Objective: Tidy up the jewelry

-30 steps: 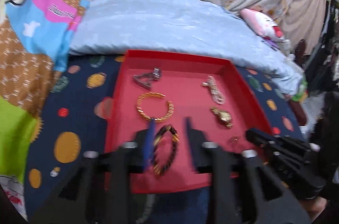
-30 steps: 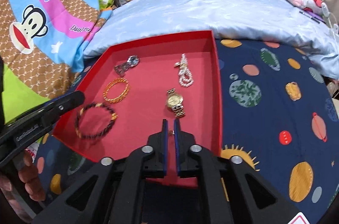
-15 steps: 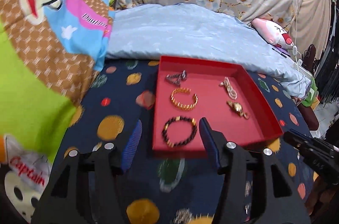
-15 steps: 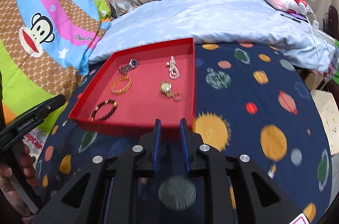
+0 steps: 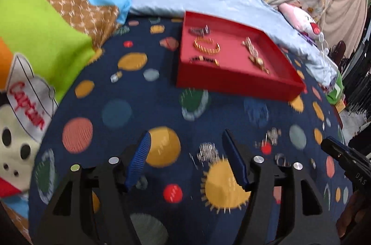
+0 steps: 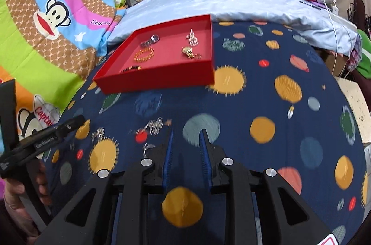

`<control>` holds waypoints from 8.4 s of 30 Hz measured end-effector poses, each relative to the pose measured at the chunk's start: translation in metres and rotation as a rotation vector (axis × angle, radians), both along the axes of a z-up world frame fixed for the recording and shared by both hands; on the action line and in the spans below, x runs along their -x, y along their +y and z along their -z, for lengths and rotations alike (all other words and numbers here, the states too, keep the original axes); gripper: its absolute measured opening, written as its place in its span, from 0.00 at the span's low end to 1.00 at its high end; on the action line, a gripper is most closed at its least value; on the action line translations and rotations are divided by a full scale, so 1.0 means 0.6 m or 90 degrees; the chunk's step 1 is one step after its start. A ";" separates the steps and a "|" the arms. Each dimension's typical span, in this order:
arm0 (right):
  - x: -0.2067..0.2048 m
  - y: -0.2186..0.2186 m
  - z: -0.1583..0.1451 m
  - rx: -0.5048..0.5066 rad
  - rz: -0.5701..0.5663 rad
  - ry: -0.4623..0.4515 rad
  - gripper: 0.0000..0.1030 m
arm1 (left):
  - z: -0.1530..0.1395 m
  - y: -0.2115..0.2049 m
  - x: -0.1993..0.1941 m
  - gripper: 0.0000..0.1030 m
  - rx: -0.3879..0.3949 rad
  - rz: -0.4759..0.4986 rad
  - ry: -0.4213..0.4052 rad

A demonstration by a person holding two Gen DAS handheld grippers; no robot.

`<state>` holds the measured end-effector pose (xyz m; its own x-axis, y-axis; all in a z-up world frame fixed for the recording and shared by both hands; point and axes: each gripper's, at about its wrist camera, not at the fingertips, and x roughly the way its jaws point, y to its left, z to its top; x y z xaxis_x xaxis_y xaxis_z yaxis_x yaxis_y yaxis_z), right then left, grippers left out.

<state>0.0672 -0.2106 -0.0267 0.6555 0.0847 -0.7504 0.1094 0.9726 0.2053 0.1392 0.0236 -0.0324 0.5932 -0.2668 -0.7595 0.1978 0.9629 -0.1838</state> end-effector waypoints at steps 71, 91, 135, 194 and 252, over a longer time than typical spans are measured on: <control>-0.067 0.079 0.058 0.045 -0.087 0.036 0.17 | -0.025 -0.023 0.047 0.05 0.049 0.077 -0.027; -0.035 0.017 -0.061 0.009 -0.049 -0.068 0.17 | -0.104 -0.046 0.042 0.05 0.083 0.104 -0.080; -0.226 -0.026 -0.034 0.018 -0.036 -0.058 0.26 | -0.095 -0.116 -0.204 0.40 0.064 0.058 -0.104; -0.032 0.062 0.055 0.052 -0.053 0.036 0.19 | 0.011 -0.071 0.022 0.48 0.052 0.084 0.029; -0.003 -0.026 0.031 -0.013 0.012 0.013 0.19 | 0.048 -0.179 -0.006 0.00 0.021 0.139 0.000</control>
